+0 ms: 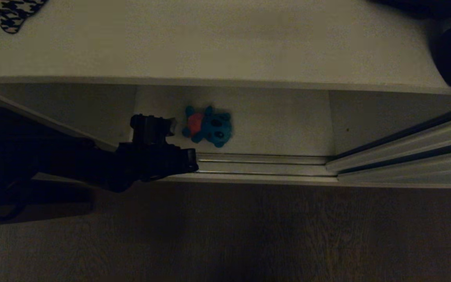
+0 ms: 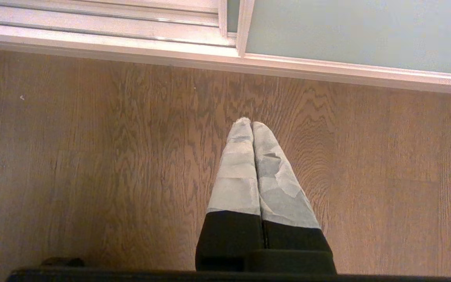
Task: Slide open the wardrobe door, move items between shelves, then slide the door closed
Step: Place the blue doll on the higher shelf
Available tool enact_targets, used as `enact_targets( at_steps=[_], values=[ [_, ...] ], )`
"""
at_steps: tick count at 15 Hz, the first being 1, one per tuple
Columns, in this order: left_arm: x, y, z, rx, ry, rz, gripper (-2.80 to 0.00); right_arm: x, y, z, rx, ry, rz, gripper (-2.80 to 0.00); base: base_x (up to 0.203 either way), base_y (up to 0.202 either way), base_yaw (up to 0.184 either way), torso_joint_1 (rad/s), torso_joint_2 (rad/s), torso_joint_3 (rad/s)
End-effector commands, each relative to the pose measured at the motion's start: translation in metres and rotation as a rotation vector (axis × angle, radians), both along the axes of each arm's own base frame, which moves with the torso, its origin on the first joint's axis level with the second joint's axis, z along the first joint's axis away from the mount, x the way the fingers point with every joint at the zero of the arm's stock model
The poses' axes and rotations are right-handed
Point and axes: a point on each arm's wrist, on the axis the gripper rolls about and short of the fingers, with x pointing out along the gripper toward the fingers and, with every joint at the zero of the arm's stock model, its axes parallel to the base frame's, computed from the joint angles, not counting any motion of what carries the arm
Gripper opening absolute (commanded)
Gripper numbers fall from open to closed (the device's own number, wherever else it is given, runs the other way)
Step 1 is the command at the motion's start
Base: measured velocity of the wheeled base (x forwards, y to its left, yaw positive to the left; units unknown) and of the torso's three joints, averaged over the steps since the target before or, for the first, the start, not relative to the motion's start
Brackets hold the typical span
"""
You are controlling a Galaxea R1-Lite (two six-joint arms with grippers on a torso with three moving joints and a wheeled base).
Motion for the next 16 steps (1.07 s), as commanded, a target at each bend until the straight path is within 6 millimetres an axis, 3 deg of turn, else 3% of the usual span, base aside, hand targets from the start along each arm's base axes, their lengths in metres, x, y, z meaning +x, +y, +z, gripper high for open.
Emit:
enact_targets(
  at_steps=[1, 5, 11, 16],
  values=[
    [0.001, -0.007, 0.006, -0.022, -0.017, -0.01, 0.0, 0.0, 0.0, 0.0, 0.0, -0.004, 0.001, -2.8, 0.0, 0.0, 0.0, 0.0, 0.0, 0.0],
    [0.005, -0.019, 0.021, -0.105, -0.038, 0.001, 0.0, 0.0, 0.0, 0.0, 0.0, -0.004, 0.0, -2.8, 0.0, 0.0, 0.0, 0.0, 0.0, 0.0],
    [0.042, -0.041, -0.013, -0.095, -0.037, 0.066, 0.0, 0.0, 0.0, 0.0, 0.0, -0.004, 0.0, -2.8, 0.0, 0.0, 0.0, 0.0, 0.0, 0.0],
    [0.053, -0.048, 0.004, -0.157, -0.191, 0.076, 0.0, 0.0, 0.0, 0.0, 0.0, -0.004, 0.0, -2.8, 0.0, 0.0, 0.0, 0.0, 0.0, 0.0]
  ],
)
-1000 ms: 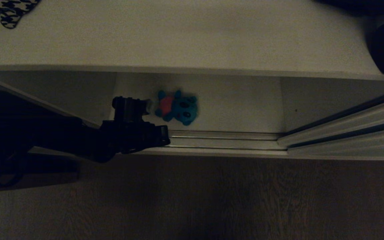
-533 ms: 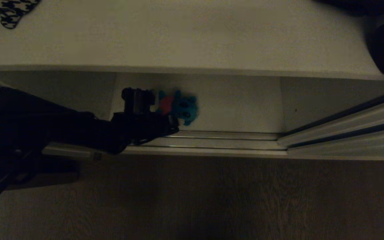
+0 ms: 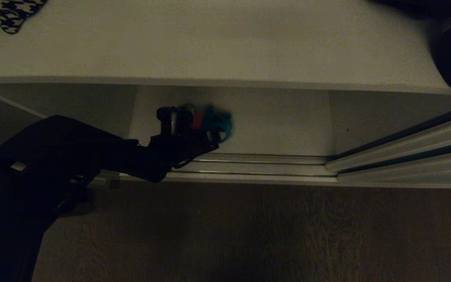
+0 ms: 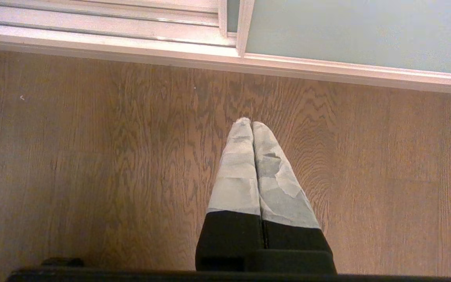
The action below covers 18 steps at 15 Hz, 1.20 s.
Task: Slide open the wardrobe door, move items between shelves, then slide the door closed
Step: Place the blue doll on the higher shelf
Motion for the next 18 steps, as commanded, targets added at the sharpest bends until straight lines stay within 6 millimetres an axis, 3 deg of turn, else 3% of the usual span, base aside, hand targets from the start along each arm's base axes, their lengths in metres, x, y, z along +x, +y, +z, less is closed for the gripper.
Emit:
enact_targets(
  at_steps=[1, 5, 9, 14, 15, 18],
  values=[
    [0.005, -0.004, -0.003, -0.004, -0.009, -0.005, 0.0, 0.0, 0.0, 0.0, 0.0, -0.004, 0.0, -2.8, 0.0, 0.0, 0.0, 0.0, 0.0, 0.0],
    [0.019, -0.015, -0.023, 0.004, -0.021, 0.009, 0.0, 0.0, 0.0, 0.0, 0.0, -0.004, 0.001, -2.8, 0.0, 0.0, 0.0, 0.0, 0.0, 0.0],
    [0.024, -0.016, -0.015, -0.01, -0.065, 0.019, 0.0, 0.0, 0.0, 0.0, 0.0, -0.004, 0.0, -2.8, 0.0, 0.0, 0.0, 0.0, 0.0, 0.0],
    [0.033, -0.02, -0.026, 0.012, -0.078, 0.027, 0.0, 0.0, 0.0, 0.0, 0.0, -0.004, 0.0, -2.8, 0.0, 0.0, 0.0, 0.0, 0.0, 0.0],
    [0.036, -0.02, -0.027, 0.009, -0.098, 0.04, -2.8, 0.0, 0.0, 0.0, 0.0, -0.004, 0.001, -2.8, 0.0, 0.0, 0.0, 0.0, 0.0, 0.0],
    [0.039, -0.02, -0.028, 0.02, -0.14, 0.043, -2.8, 0.0, 0.0, 0.0, 0.0, -0.004, -0.001, -2.8, 0.0, 0.0, 0.0, 0.0, 0.0, 0.0]
  ],
)
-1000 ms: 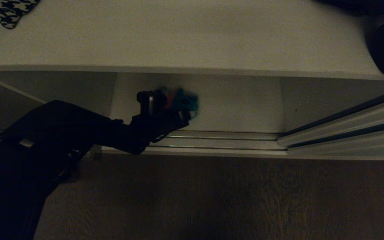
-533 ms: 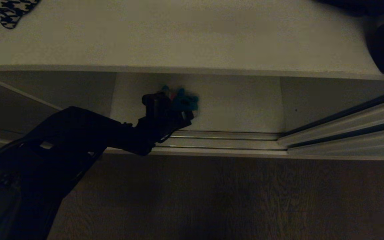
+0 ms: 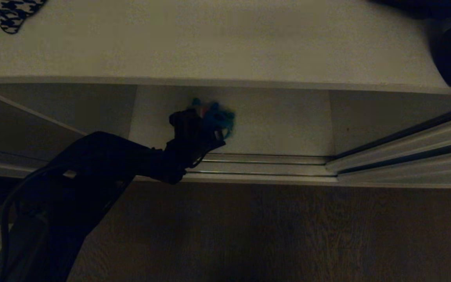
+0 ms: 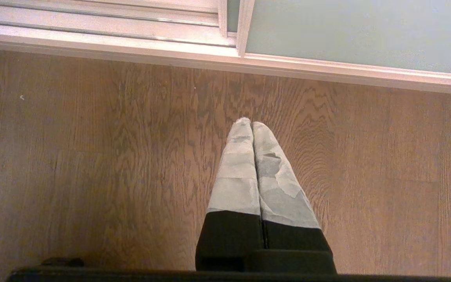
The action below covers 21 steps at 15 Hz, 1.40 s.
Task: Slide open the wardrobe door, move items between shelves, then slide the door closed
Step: Place the blue doll on the higher shelf
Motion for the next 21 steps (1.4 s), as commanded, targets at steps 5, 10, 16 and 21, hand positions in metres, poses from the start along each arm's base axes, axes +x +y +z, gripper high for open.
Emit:
enact_targets(
  at_steps=[5, 10, 16, 21],
  values=[
    [-0.007, 0.004, 0.005, 0.009, 0.008, -0.005, -2.8, 0.0, 0.0, 0.0, 0.0, -0.003, 0.002, -2.8, 0.0, 0.0, 0.0, 0.0, 0.0, 0.0],
    [-0.061, 0.025, 0.029, 0.036, 0.089, -0.042, -2.8, 0.0, 0.0, 0.0, 0.0, -0.003, 0.001, -2.8, 0.0, 0.0, 0.0, 0.0, 0.0, 0.0],
    [-0.159, 0.06, 0.046, 0.087, 0.216, -0.061, -2.8, 0.0, 0.0, 0.0, 0.0, -0.003, 0.001, -2.8, 0.0, 0.0, 0.0, 0.0, 0.0, 0.0],
    [-0.241, 0.094, 0.074, 0.14, 0.309, -0.092, -2.8, 0.0, 0.0, 0.0, 0.0, -0.003, 0.001, -2.8, 0.0, 0.0, 0.0, 0.0, 0.0, 0.0]
  ],
)
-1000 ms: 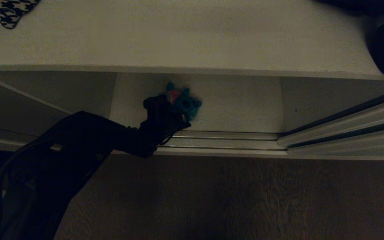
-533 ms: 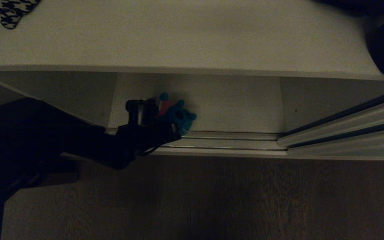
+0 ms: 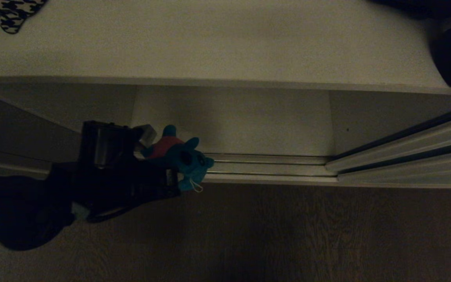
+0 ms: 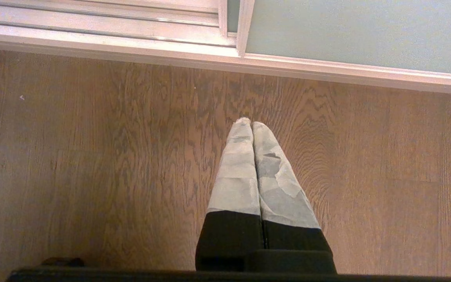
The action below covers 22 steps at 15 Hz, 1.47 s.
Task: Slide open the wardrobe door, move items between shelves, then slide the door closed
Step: Place the blue doll on the higher shelf
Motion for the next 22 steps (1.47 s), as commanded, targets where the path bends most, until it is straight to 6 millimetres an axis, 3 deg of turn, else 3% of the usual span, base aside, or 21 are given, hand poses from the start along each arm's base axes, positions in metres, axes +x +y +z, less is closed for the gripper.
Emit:
enact_targets(
  at_steps=[1, 10, 18, 20, 22],
  values=[
    [-0.044, 0.019, 0.029, -0.016, -0.027, -0.018, -2.8, 0.0, 0.0, 0.0, 0.0, -0.004, 0.002, -2.8, 0.0, 0.0, 0.0, 0.0, 0.0, 0.0],
    [-0.179, 0.076, 0.06, 0.099, 0.03, -0.321, -2.8, 0.0, 0.0, 0.0, 0.0, -0.004, 0.0, -2.8, 0.0, 0.0, 0.0, 0.0, 0.0, 0.0],
    [-0.233, 0.097, 0.118, 0.062, -0.072, -0.533, -2.8, 0.0, 0.0, 0.0, 0.0, -0.004, 0.001, -2.8, 0.0, 0.0, 0.0, 0.0, 0.0, 0.0],
    [-0.237, 0.099, 0.134, 0.047, -0.13, -0.544, -2.8, 0.0, 0.0, 0.0, 0.0, -0.004, 0.0, -2.8, 0.0, 0.0, 0.0, 0.0, 0.0, 0.0],
    [-0.228, 0.094, 0.155, 0.039, -0.173, -0.54, -2.8, 0.0, 0.0, 0.0, 0.0, -0.004, 0.0, -2.8, 0.0, 0.0, 0.0, 0.0, 0.0, 0.0]
  ],
)
